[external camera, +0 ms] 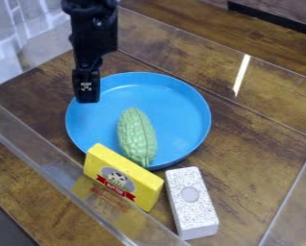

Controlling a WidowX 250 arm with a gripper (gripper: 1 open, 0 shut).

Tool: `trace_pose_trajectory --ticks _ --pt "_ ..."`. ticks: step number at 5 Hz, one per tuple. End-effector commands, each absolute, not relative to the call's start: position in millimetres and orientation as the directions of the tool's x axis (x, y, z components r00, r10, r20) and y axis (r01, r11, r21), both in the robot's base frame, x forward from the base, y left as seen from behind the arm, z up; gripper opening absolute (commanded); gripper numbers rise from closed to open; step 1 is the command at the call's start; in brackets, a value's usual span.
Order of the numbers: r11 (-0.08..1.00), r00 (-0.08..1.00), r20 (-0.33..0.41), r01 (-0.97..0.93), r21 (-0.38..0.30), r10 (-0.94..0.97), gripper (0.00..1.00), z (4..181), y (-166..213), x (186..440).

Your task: Put the yellow block in the blue tray

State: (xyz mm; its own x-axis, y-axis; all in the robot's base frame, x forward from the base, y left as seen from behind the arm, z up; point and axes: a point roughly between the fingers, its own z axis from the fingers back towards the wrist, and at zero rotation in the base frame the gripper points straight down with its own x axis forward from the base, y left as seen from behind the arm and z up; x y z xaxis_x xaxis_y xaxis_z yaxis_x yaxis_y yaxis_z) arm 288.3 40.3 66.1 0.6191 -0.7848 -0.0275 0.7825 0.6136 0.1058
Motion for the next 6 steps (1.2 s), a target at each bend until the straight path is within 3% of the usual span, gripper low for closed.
trace_pose_trajectory --ticks 1,6 --pt "0.603 0.612 -0.018 0.784 0.144 -0.791 1.00 67.1 41.8 295.1" --pt "0.579 0.591 -0.028 0.798 0.170 -0.806 1.00 35.7 46.7 300.0"
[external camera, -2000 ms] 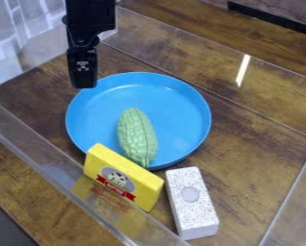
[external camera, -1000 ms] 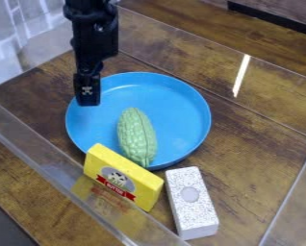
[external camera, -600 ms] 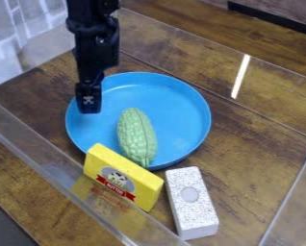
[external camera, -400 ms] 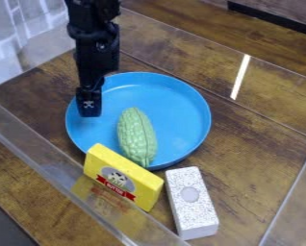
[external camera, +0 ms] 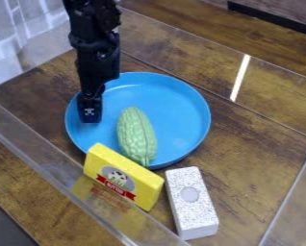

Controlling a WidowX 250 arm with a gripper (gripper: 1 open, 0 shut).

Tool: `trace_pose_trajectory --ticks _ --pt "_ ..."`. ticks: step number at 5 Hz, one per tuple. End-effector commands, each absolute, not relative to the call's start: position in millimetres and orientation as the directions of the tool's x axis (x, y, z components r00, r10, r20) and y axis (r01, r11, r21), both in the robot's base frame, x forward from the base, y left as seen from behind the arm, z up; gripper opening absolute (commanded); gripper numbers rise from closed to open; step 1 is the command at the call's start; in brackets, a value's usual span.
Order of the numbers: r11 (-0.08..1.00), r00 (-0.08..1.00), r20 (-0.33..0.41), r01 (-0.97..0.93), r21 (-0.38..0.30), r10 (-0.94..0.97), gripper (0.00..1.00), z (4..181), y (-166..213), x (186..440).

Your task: Put the yellow block in the blue tray

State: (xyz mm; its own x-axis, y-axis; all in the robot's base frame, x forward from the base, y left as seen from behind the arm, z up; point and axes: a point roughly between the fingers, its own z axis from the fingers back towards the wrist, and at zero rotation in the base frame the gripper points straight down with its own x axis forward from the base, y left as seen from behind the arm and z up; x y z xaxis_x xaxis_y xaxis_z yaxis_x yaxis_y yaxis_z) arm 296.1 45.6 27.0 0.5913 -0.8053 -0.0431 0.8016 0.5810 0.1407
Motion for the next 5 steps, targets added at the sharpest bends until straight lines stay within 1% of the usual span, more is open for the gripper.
trace_pose_trajectory --ticks 1,5 --pt "0.579 0.592 -0.031 0.797 0.173 -0.805 1.00 32.3 46.5 300.6" --pt "0.596 0.610 -0.035 0.783 0.181 -0.791 1.00 30.0 50.9 310.1"
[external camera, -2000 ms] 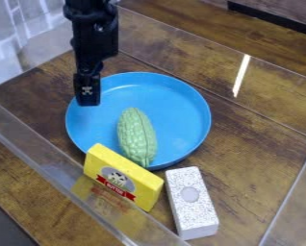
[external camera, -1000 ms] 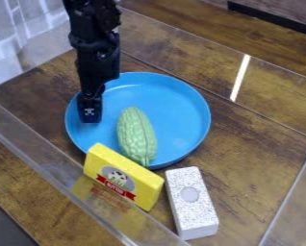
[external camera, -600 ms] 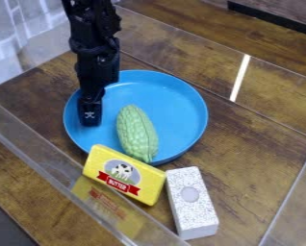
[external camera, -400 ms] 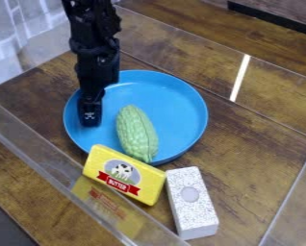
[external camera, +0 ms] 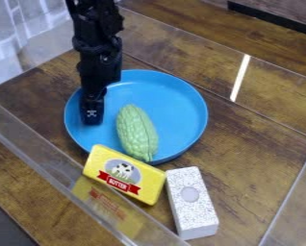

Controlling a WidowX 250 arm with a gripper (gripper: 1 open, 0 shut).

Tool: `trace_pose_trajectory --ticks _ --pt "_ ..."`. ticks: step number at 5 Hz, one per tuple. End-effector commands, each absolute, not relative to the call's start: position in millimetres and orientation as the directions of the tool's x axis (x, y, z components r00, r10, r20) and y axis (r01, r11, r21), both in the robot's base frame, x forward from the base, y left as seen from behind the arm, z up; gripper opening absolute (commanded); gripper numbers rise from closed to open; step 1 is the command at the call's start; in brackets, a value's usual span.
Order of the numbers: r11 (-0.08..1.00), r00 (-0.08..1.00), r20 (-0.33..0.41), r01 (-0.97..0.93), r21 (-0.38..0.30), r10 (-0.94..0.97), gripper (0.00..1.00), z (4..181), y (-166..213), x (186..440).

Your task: Put the yellow block in the blue tray

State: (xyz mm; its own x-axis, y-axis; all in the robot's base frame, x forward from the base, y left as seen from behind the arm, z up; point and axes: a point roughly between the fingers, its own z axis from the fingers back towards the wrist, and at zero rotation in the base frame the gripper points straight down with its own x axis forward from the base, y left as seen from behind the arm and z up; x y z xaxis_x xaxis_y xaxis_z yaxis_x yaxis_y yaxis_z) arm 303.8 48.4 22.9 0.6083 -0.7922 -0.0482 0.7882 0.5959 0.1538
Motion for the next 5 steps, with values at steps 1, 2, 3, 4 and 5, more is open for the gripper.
trace_pose_trajectory --ticks 1,2,3,4,5 --pt "0.600 0.615 -0.033 0.779 0.184 -0.788 1.00 30.3 53.1 312.3" --pt "0.599 0.614 -0.032 0.779 0.186 -0.789 1.00 29.6 54.8 313.9" --pt "0.594 0.609 -0.032 0.782 0.188 -0.792 1.00 28.1 56.2 315.1" --pt "0.588 0.603 -0.032 0.786 0.190 -0.797 1.00 26.6 57.5 316.0" --pt "0.581 0.597 -0.033 0.791 0.191 -0.802 0.00 25.1 58.6 316.6"
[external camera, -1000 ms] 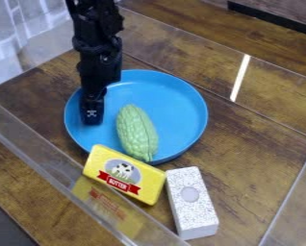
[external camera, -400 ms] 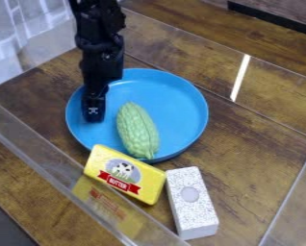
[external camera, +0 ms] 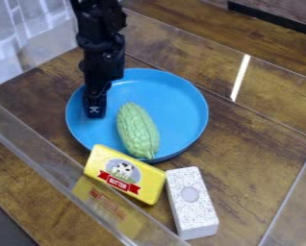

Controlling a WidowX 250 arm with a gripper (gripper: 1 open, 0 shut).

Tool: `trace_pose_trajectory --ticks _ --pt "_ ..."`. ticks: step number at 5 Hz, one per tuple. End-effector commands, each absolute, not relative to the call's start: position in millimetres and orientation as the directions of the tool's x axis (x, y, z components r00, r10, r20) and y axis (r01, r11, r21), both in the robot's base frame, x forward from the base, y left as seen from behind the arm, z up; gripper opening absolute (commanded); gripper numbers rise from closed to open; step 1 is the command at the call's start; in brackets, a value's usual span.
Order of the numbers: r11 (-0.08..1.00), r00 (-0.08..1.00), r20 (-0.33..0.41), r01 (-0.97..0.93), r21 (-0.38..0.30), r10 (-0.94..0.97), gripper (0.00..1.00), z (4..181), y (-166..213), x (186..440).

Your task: Put the yellow block in the blue tray

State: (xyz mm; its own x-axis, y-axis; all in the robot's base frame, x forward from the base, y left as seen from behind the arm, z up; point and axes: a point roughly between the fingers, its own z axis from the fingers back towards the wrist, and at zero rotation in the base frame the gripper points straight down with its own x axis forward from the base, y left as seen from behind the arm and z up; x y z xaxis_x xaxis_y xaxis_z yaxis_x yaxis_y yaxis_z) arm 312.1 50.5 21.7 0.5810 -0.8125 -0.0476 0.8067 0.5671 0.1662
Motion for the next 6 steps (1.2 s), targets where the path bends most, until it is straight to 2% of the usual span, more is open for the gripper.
trace_pose_trajectory --ticks 1,6 --pt "0.577 0.592 -0.033 0.796 0.183 -0.805 0.00 24.4 60.7 315.7" --pt "0.564 0.574 -0.075 0.817 0.119 -0.816 0.00 20.5 75.8 300.9"
